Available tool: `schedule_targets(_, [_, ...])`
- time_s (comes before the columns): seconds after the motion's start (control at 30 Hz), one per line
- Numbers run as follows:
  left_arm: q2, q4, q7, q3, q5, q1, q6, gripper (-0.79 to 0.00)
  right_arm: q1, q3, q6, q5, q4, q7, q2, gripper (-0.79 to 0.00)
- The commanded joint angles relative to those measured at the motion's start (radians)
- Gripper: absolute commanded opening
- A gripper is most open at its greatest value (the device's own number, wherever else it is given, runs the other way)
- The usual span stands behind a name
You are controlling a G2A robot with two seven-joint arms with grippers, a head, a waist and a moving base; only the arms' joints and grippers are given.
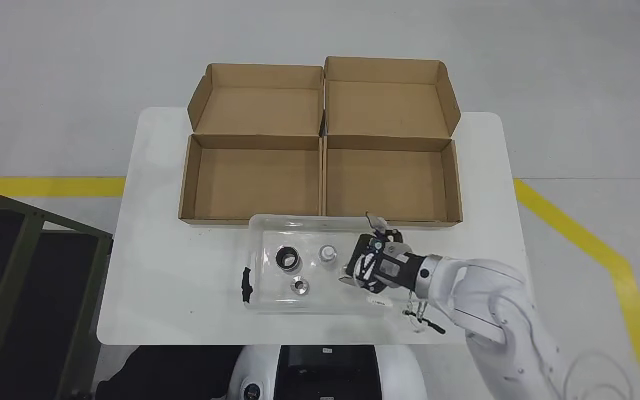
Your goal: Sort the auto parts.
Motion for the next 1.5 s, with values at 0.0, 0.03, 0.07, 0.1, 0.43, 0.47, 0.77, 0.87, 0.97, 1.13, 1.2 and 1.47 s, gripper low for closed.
schedule_targets(0.0, [0.000, 0.000, 0.000, 0.000, 0.000, 0.000, 0.000, 0.000, 0.017, -0.017, 0.000, 0.013, 0.015, 0.024, 0.001, 0.000])
schedule_targets(0.03, [0.000, 0.000, 0.000, 0.000, 0.000, 0.000, 0.000, 0.000, 0.024, -0.024, -0.001, 0.018, 0.022, 0.033, 0.002, 0.000])
schedule_targets(0.07, [0.000, 0.000, 0.000, 0.000, 0.000, 0.000, 0.000, 0.000, 0.031, -0.031, -0.003, 0.025, 0.030, 0.038, 0.002, 0.000])
schedule_targets(0.1, [0.000, 0.000, 0.000, 0.000, 0.000, 0.000, 0.000, 0.000, 0.037, -0.037, -0.005, 0.030, 0.038, 0.046, 0.003, 0.000])
schedule_targets(0.43, [0.000, 0.000, 0.000, 0.000, 0.000, 0.000, 0.000, 0.000, 0.068, -0.083, 0.000, 0.056, 0.081, 0.104, 0.012, 0.000])
schedule_targets(0.47, [0.000, 0.000, 0.000, 0.000, 0.000, 0.000, 0.000, 0.000, 0.070, -0.086, 0.000, 0.059, 0.084, 0.110, 0.014, 0.000])
schedule_targets(0.77, [0.000, 0.000, 0.000, 0.000, 0.000, 0.000, 0.000, 0.000, 0.090, -0.116, 0.010, 0.075, 0.112, 0.149, 0.023, -0.191])
schedule_targets(0.87, [0.000, 0.000, 0.000, 0.000, 0.000, 0.000, 0.000, 0.000, 0.102, -0.128, 0.013, 0.073, 0.124, 0.163, 0.025, -0.289])
schedule_targets(0.97, [0.000, 0.000, 0.000, 0.000, 0.000, 0.000, 0.000, 0.000, 0.111, -0.143, 0.017, 0.072, 0.134, 0.179, 0.027, -0.299])
schedule_targets(1.13, [0.000, 0.000, 0.000, 0.000, 0.000, 0.000, 0.000, 0.000, 0.127, -0.165, 0.036, 0.061, 0.144, 0.213, 0.031, -0.332])
schedule_targets(1.2, [0.000, 0.000, 0.000, 0.000, 0.000, 0.000, 0.000, 0.000, 0.133, -0.170, 0.039, 0.059, 0.150, 0.220, 0.032, -0.329])
schedule_targets(1.47, [0.000, 0.000, 0.000, 0.000, 0.000, 0.000, 0.000, 0.000, 0.152, -0.199, 0.054, 0.060, 0.176, 0.245, 0.037, -0.385])
